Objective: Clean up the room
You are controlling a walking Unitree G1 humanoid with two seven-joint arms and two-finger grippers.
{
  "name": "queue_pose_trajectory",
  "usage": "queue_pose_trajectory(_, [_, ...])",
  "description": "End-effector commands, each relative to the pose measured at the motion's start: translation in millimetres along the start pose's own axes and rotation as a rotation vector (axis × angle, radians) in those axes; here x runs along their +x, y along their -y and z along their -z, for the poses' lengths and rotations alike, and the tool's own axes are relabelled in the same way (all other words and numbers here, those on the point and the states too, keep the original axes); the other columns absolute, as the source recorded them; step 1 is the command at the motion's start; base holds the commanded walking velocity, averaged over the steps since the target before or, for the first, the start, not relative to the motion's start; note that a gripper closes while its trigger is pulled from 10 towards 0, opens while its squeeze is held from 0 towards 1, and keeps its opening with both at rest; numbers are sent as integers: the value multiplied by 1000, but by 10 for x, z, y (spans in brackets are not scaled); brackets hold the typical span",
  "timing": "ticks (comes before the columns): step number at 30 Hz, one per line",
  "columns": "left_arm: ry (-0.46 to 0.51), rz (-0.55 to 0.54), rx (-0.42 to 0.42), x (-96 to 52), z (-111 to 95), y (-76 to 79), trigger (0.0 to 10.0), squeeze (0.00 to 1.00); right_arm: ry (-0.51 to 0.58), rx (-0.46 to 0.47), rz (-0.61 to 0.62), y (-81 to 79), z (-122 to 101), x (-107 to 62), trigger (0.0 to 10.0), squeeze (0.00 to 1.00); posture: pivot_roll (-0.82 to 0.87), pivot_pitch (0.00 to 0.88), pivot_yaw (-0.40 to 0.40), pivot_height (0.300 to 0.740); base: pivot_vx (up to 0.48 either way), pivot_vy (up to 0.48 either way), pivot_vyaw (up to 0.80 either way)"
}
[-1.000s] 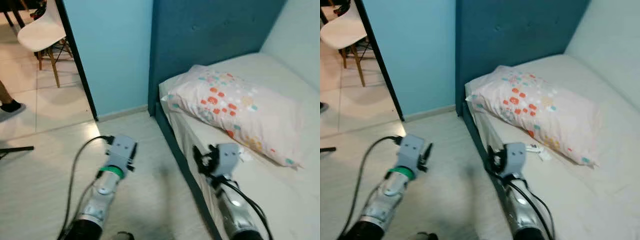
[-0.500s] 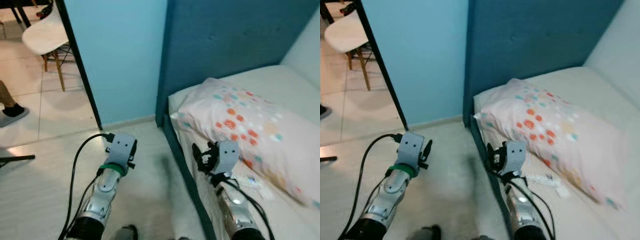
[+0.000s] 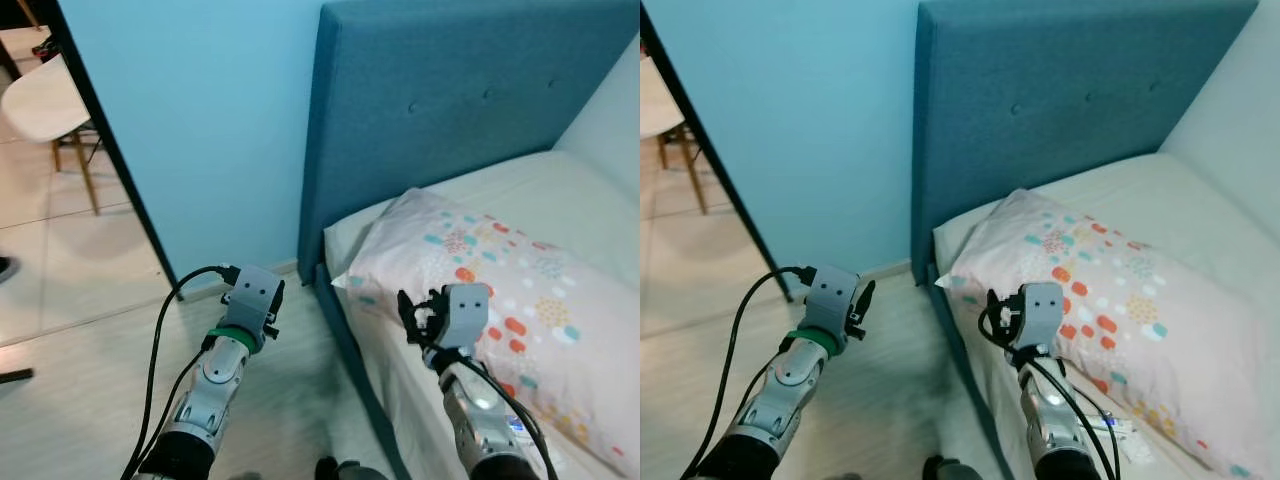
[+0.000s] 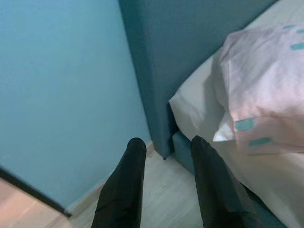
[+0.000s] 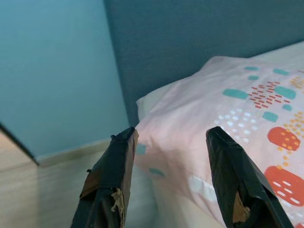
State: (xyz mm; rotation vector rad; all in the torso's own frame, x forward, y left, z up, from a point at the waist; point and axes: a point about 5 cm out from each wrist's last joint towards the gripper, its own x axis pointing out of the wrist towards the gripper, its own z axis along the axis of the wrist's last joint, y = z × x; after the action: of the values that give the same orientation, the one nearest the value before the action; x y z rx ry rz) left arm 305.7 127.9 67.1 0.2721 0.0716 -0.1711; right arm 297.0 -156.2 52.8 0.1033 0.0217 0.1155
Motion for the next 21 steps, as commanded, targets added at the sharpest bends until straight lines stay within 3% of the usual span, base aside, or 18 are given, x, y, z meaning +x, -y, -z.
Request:
queue_pose_trajectory(1, [-7, 14, -1, -12, 23, 24, 10000, 0, -36, -1, 8, 22, 83, -53, 10000, 0, 21, 91, 2, 740, 442, 0, -744])
queue_pose_trajectory(6, [3, 75, 6, -28, 13, 103, 10000, 0, -33, -3, 9, 18, 80, -51, 10000, 0, 20, 93, 3, 740, 376, 0, -744])
queue_pose_trajectory(15, [29, 136, -30, -42, -48, 199, 10000, 0, -34, -4, 12, 20, 82, -53, 10000, 0, 19, 95, 4, 740, 0, 0, -743])
queue_pose_trajectory(21, [21, 141, -35, -36, -46, 199, 10000, 0, -30, -13, 6, 11, 78, -49, 10000, 0, 21, 94, 4, 740, 0, 0, -135])
